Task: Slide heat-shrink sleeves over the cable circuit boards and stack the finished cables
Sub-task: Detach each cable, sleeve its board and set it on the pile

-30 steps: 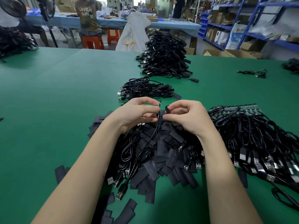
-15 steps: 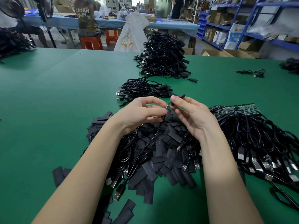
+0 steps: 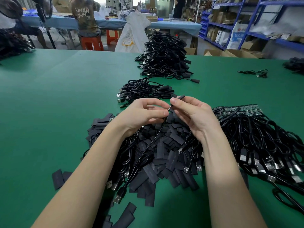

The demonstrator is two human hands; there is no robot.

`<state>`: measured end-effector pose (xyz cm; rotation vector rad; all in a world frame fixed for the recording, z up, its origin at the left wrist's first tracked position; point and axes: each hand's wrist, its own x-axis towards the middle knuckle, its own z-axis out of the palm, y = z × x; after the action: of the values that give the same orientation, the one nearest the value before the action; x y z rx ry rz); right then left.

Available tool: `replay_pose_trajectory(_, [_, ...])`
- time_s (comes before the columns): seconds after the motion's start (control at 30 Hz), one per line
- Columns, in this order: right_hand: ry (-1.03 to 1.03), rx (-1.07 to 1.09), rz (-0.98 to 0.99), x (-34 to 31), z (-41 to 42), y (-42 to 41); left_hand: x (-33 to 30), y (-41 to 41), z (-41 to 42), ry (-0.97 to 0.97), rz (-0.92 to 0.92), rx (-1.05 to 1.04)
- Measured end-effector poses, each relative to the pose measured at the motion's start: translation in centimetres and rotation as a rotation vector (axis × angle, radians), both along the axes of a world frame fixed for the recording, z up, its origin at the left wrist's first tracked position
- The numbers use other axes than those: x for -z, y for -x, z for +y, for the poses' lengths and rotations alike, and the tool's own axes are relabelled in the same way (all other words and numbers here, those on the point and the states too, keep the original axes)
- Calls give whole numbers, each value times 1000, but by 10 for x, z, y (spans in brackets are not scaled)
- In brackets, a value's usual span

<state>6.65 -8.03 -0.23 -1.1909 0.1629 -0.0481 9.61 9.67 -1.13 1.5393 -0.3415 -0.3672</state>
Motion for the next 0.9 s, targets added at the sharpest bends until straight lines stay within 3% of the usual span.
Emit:
replay_pose_trajectory(0.5, [259, -34, 77, 4, 0, -1, 6, -2, 0, 11, -5, -47])
replay_pose_trajectory(0.67, [331, 94, 70, 5, 2, -1, 9, 1, -3, -10, 85, 46])
replay_pose_trajectory(0.9, [321, -6, -6, 0, -1, 2, 2, 5, -3, 100, 171, 100])
